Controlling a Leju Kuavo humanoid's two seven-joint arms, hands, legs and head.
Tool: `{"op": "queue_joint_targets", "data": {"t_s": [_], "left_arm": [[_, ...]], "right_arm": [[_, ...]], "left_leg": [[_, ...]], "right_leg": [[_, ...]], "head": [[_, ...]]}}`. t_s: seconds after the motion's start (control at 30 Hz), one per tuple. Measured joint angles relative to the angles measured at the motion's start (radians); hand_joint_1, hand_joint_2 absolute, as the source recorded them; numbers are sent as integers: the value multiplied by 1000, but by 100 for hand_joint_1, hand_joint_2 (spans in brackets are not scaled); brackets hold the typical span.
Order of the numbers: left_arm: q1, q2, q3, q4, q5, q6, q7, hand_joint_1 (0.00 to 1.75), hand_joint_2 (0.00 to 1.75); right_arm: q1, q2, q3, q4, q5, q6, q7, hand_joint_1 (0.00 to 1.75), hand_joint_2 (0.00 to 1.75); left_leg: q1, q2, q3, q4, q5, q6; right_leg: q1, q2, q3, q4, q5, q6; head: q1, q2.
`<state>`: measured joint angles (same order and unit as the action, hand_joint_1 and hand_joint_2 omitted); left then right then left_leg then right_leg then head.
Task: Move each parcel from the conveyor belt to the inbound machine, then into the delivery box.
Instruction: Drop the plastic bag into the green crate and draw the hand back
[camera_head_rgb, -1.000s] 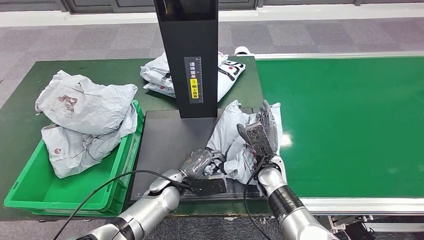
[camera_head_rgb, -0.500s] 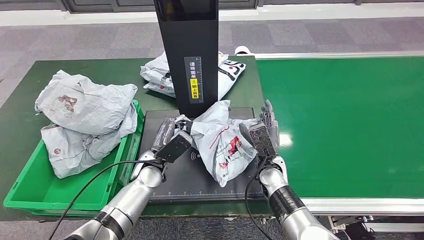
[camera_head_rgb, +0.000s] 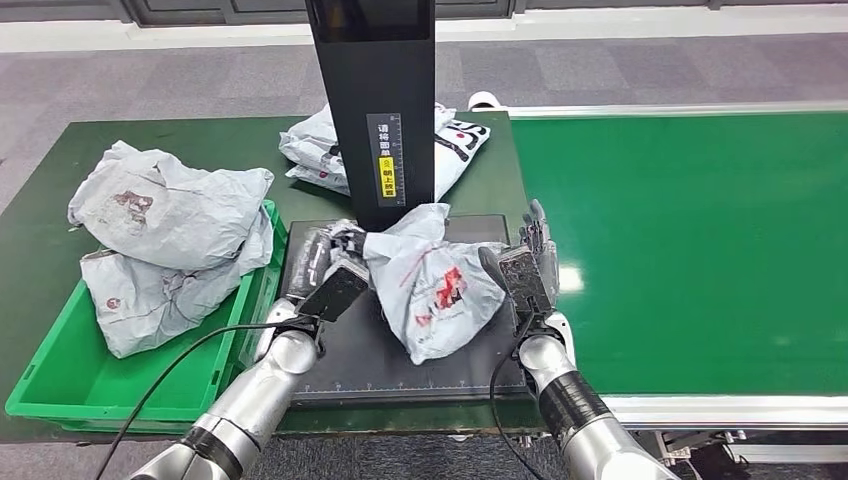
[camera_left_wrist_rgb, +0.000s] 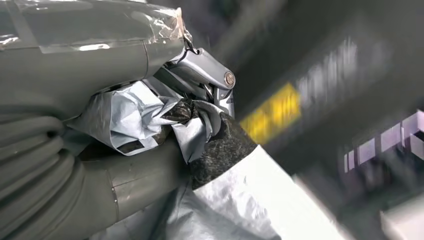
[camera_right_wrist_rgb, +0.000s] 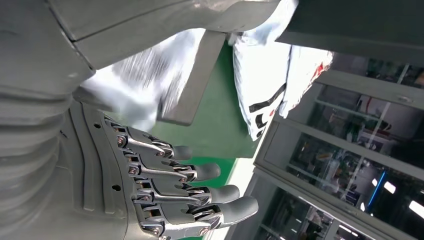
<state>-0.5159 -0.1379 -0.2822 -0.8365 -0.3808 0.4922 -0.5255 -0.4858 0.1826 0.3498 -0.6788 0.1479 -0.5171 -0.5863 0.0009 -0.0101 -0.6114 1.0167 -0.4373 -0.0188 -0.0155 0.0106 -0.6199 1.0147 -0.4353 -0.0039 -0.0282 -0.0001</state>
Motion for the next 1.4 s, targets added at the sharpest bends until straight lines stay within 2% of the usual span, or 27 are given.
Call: {"op": "queue_joint_targets", "data": {"t_s": [0.1, 0.23, 0.33, 0.43, 0.6, 0.73, 1.07, 1.2, 1.27, 1.4], "left_arm": [[11, 49, 41, -94, -21, 101, 38, 175, 175], [40, 149, 127, -233, -118, 182, 102, 175, 175], [47, 246, 203, -309, -178, 197, 131, 175, 175], [43, 346, 290, -346, -157, 197, 125, 175, 175], [19, 463, 384, -338, -89, 192, 73, 175, 175], [5, 494, 398, -321, -67, 193, 45, 175, 175], [3, 495, 394, -262, -94, 187, 60, 171, 175], [-24, 513, 359, -168, -210, 73, 168, 2, 175], [-36, 523, 342, -111, -257, 33, 198, 0, 175], [-39, 525, 338, -95, -270, 30, 202, 0, 175]], "right_arm": [[0, -2, 0, 0, -4, -4, 0, 0, 175], [0, -11, 0, 0, -12, -18, -4, 0, 175], [5, -25, 0, -1, -20, -35, -12, 0, 175], [28, -41, -1, -10, -24, -47, -12, 0, 175], [67, -56, -26, -27, -35, -57, -15, 0, 175], [86, -57, -48, -28, -39, -67, -26, 0, 175], [110, -55, -91, -28, -41, -65, -39, 0, 175], [113, -55, -103, -28, -27, -56, -37, 0, 175], [113, -55, -105, -28, -18, -52, -34, 0, 175], [113, -55, -105, -28, -15, -50, -34, 0, 175]], "left_leg": [[0, 2, 0, 0, 0, 0], [2, 3, 0, -1, 0, -1], [3, 4, 0, -1, 0, -2], [3, 6, 0, -1, 0, -3], [3, 6, 0, -1, -1, -3], [3, 5, 0, -1, -1, -3], [3, 6, 0, 0, -1, -4], [3, 5, 0, 0, -1, -4], [3, 6, 0, 0, -1, -4], [3, 7, 0, -1, -1, -4]], "right_leg": [[1, 2, -1, 0, 0, 0], [3, 4, -1, 1, 0, -1], [4, 5, -1, 1, 0, -2], [4, 7, -3, 1, 0, -4], [5, 7, -3, 1, -1, -5], [4, 6, -3, 1, -1, -5], [4, 6, -3, 1, -1, -5], [4, 6, -3, 1, -1, -5], [4, 6, -3, 1, 0, -6], [5, 7, -3, 1, 0, -6]], "head": [[0, 0], [0, 0], [0, 0], [0, 0], [0, 0], [0, 0], [0, 0], [0, 0], [0, 0], [0, 0]]}}
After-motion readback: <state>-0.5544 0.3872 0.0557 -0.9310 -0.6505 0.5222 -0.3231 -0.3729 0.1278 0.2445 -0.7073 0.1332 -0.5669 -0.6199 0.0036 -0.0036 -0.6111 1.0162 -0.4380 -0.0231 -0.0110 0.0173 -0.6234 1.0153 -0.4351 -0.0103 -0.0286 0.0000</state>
